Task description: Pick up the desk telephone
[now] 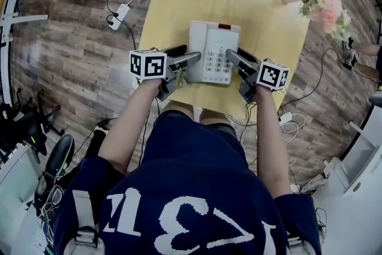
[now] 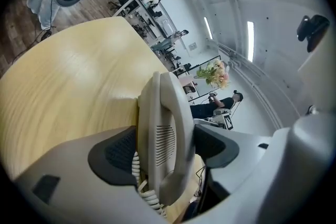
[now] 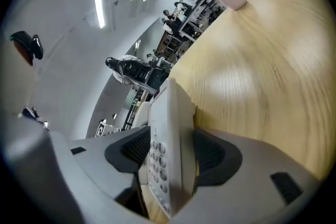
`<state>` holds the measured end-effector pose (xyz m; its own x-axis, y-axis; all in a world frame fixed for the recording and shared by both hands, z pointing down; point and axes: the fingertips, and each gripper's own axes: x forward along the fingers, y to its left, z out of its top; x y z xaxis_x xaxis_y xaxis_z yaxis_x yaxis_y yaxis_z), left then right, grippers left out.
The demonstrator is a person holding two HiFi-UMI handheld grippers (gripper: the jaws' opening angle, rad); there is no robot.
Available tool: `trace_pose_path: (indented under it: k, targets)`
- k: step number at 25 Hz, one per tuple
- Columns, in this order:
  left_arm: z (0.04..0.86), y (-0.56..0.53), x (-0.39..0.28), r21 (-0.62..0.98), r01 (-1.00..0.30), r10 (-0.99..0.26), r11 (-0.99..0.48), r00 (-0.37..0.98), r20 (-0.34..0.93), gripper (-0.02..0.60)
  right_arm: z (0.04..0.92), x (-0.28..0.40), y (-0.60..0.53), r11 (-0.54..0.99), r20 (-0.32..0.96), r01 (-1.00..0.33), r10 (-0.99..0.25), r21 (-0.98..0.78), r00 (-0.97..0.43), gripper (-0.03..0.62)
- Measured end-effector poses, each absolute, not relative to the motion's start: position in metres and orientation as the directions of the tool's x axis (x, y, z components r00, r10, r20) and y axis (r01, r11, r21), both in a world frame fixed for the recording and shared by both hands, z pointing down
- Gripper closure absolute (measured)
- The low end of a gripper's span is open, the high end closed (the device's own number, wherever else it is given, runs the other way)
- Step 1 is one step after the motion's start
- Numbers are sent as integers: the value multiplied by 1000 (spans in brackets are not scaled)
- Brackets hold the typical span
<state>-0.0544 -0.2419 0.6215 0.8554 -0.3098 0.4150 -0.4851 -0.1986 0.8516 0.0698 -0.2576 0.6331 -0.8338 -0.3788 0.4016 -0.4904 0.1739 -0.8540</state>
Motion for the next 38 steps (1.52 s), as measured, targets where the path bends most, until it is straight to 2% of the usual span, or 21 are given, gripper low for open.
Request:
trace_pose_path:
  k: [7, 11, 16, 26, 31, 38]
  targets:
    - [622, -242, -48, 856, -474, -233, -208, 873, 428, 252, 640, 68, -259, 135, 451, -525, -364, -840, -815, 376]
    - [622, -242, -54, 866, -453, -277, -211, 877, 392, 252, 638, 70, -258, 157, 453, -552, -416, -819, -789, 387]
    - [611, -243, -53, 826, -505, -350, -252, 843, 409, 261, 631, 73, -260, 160, 435, -555, -462, -816, -773, 396]
    - [507, -267, -62, 686, -546, -473, -481, 820, 321, 267, 525, 64, -288, 376, 252, -508, -554, -775, -794, 398]
    - [434, -283, -54, 562, -556, -533, -612, 816, 225, 268, 449, 72, -308, 534, 119, -486, -579, -692, -806, 398]
    - [344, -290, -53, 406, -550, -566, -730, 819, 93, 268, 355, 74, -315, 673, -14, -498, -602, -547, -798, 398]
